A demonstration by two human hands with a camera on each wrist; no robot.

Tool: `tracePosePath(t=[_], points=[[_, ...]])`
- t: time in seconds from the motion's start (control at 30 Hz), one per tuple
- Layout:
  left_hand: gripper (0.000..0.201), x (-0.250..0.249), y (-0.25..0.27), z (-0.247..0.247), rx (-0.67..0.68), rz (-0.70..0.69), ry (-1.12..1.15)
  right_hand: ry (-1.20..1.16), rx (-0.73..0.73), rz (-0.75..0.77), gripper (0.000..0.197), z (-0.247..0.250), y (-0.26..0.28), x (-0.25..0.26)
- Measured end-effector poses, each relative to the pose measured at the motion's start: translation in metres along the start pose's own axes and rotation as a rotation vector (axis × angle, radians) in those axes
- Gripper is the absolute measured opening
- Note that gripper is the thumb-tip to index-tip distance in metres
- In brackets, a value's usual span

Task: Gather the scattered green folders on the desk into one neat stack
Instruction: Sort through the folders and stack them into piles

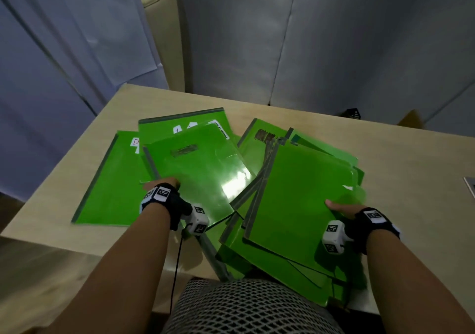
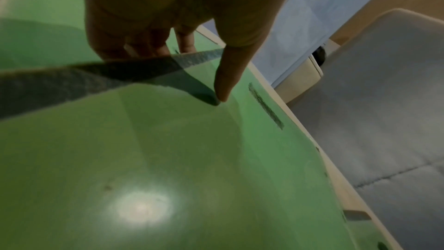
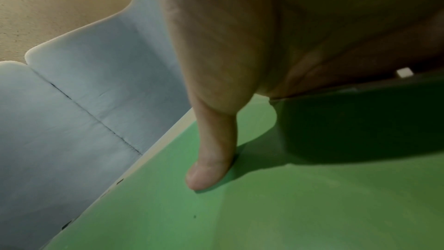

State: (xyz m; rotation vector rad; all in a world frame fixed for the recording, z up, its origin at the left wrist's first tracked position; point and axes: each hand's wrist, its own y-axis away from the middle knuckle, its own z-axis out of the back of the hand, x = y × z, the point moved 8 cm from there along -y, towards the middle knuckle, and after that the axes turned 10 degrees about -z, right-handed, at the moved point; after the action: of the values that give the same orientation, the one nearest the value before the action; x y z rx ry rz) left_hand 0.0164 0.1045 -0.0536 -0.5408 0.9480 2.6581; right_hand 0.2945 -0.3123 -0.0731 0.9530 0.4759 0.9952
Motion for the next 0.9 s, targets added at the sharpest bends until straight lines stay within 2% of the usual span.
tracePosePath(t=[0.13, 0.17, 0.2, 0.3, 0.37, 0.47, 0.6, 0.7, 0.8, 0.9], points=[[0.095, 0.003, -0.001, -0.007, 0.105, -0.090, -0.182, -0.030, 0.006, 0.002, 0.090, -0.001, -0.007, 0.000], [0.094, 0.000, 0.002, -0.004, 0.093, -0.073, -0.121, -0.018, 0.014, -0.003, 0.091, -0.001, -0.009, 0.000], [0.086, -0.002, 0.000, 0.001, 0.019, -0.061, -0.031, 0.000, 0.009, 0.008, 0.089, -0.001, -0.007, 0.001], [0.040, -0.020, 0.002, 0.025, -0.185, 0.033, 0.245, -0.020, 0.032, 0.006, 0.088, -0.002, -0.001, 0.003], [0.034, -0.043, 0.004, 0.038, -0.236, 0.041, 0.407, -0.049, 0.048, -0.016, 0.092, -0.003, -0.001, 0.003], [0.041, -0.092, 0.002, 0.062, -0.311, -0.145, 0.365, -0.047, 0.059, -0.028, 0.097, -0.005, -0.003, 0.003], [0.033, -0.173, 0.022, 0.087, -0.376, -0.486, 0.186, -0.057, 0.030, -0.013, 0.096, -0.004, -0.002, 0.001], [0.037, -0.224, 0.041, 0.111, -0.401, -0.645, 0.157, -0.054, 0.032, -0.015, 0.097, -0.005, 0.000, 0.001], [0.053, -0.249, 0.040, 0.128, -0.320, -0.666, 0.347, -0.059, 0.019, -0.011, 0.096, -0.004, 0.004, 0.002], [0.063, -0.251, 0.033, 0.110, -0.175, -0.608, 0.459, -0.107, 0.016, -0.006, 0.097, -0.002, 0.005, 0.000]])
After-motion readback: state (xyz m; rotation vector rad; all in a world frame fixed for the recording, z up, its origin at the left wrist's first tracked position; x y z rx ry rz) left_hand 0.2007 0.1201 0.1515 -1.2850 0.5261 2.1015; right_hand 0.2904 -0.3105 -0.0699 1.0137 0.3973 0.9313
